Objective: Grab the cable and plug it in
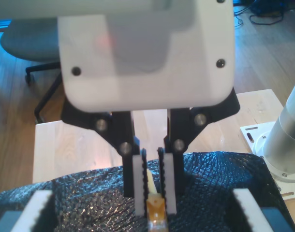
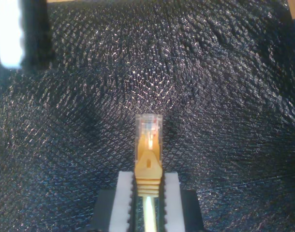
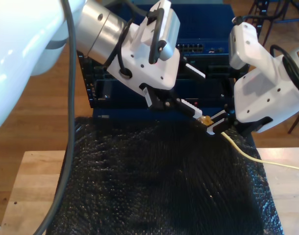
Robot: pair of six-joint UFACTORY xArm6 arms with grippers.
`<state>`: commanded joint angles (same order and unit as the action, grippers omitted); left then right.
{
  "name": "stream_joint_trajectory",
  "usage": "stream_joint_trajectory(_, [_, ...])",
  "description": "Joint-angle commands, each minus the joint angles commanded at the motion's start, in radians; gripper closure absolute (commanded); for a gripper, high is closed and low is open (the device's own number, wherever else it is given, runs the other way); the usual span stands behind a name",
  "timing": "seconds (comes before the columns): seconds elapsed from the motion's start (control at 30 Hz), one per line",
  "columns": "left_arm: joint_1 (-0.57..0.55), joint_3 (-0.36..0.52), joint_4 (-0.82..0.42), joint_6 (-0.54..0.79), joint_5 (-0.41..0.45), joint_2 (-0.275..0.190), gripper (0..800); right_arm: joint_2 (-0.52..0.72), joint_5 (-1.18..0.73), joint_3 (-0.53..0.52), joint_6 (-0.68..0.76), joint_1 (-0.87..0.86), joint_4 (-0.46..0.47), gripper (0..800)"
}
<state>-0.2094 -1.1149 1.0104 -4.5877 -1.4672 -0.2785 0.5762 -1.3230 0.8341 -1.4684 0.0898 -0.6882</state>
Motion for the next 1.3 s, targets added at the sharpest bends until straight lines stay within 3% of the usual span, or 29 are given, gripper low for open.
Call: stream_joint_trajectory(1.3, [-0.020, 0.041, -0.006, 0.038, -0.002, 0.012, 15, 0.006, -0.002, 0.032, 0.000, -0.028, -0.002, 796])
